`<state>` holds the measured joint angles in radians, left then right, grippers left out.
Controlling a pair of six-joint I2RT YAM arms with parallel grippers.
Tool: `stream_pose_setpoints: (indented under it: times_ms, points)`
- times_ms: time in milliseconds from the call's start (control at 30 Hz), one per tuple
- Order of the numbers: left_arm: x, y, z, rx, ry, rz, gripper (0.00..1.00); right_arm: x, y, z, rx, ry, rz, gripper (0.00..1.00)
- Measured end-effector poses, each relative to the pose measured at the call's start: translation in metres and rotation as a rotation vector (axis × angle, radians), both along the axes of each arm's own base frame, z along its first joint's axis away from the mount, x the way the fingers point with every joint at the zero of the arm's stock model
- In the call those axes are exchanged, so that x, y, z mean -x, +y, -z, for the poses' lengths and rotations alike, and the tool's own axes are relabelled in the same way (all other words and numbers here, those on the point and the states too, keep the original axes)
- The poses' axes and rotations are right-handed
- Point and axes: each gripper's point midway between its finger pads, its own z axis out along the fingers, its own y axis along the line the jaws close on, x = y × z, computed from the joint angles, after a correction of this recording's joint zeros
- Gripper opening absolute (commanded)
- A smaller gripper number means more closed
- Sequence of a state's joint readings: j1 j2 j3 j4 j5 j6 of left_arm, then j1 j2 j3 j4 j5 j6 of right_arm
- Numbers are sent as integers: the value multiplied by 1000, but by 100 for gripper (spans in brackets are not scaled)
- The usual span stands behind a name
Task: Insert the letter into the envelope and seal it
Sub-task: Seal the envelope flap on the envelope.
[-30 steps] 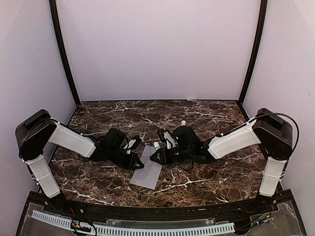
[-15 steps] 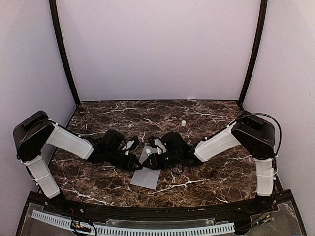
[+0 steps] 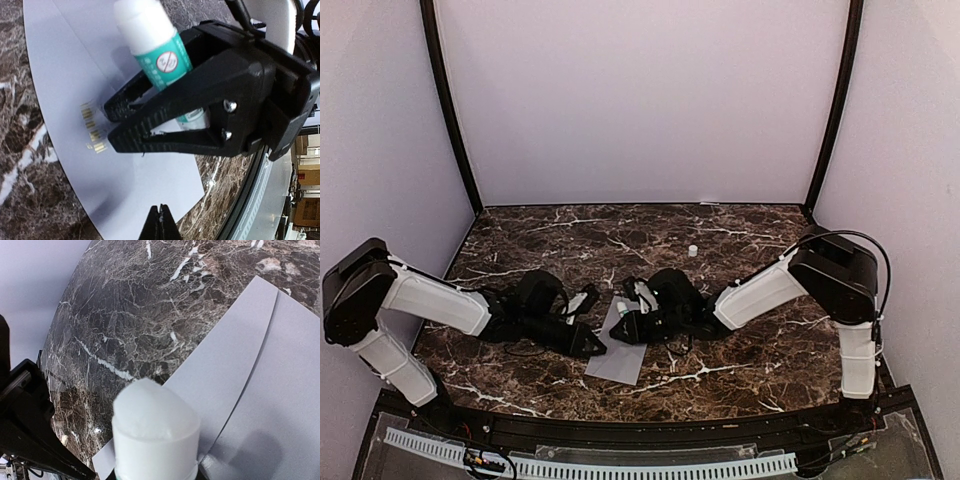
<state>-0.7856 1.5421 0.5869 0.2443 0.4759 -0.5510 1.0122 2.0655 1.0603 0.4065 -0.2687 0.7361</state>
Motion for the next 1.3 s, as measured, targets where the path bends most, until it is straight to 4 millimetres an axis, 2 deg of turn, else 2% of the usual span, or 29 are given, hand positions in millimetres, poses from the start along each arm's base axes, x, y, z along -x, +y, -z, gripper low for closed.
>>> stream_pose_setpoints:
  times_ms: [67,100,200,500,933,1300]
  points:
    - [7,3,6,-2,20,-2,0,0,0,0,0,2,2,0]
    - [17,12,20,-20,62,-16,0,0,0,0,0,3,2,0]
    - [24,14,31,-18,97,-23,0,0,0,0,0,3,2,0]
    - [24,7,32,23,107,-22,0,6,2,0,2,0,-13,0]
    - [24,8,32,19,108,-23,0,38,12,0,16,10,-97,0]
    - [24,8,32,16,107,-25,0,13,-3,1,55,10,9,0]
